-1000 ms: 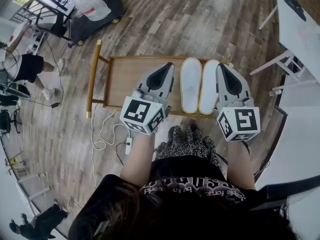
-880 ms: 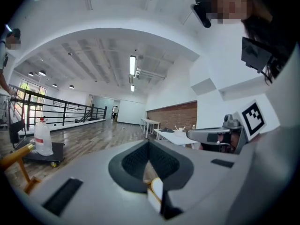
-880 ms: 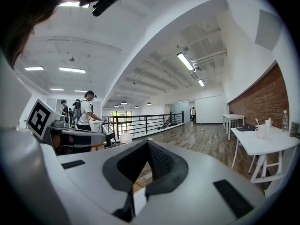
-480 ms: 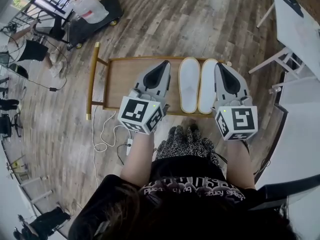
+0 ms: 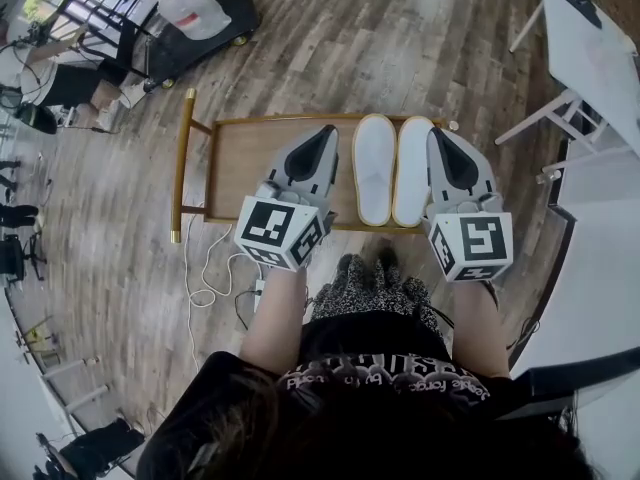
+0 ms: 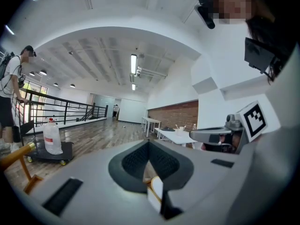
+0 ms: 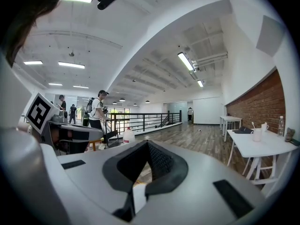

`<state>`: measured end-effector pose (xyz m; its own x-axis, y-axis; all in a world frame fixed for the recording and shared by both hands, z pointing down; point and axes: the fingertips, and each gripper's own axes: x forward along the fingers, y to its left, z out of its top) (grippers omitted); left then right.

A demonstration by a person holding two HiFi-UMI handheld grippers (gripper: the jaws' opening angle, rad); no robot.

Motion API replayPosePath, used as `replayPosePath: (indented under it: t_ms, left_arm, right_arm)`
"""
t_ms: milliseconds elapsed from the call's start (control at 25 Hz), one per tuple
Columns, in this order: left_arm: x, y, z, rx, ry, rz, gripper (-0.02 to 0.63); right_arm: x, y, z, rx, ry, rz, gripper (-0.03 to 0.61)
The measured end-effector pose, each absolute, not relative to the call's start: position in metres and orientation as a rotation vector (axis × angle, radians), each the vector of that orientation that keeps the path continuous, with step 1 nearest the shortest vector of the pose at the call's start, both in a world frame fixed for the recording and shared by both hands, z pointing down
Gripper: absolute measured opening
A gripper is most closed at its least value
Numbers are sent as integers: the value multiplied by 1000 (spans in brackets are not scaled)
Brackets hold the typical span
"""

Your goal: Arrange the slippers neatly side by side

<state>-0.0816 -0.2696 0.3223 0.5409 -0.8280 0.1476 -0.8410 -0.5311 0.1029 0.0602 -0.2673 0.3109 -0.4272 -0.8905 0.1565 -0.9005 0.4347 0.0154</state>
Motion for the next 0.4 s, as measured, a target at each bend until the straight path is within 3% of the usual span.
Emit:
replayPosePath:
  t_ms: [400]
  left_arm:
    - [-75, -258, 322, 2610, -1412, 128, 3]
  right_arm:
    - [65, -257, 313, 1578, -2546, 136, 3]
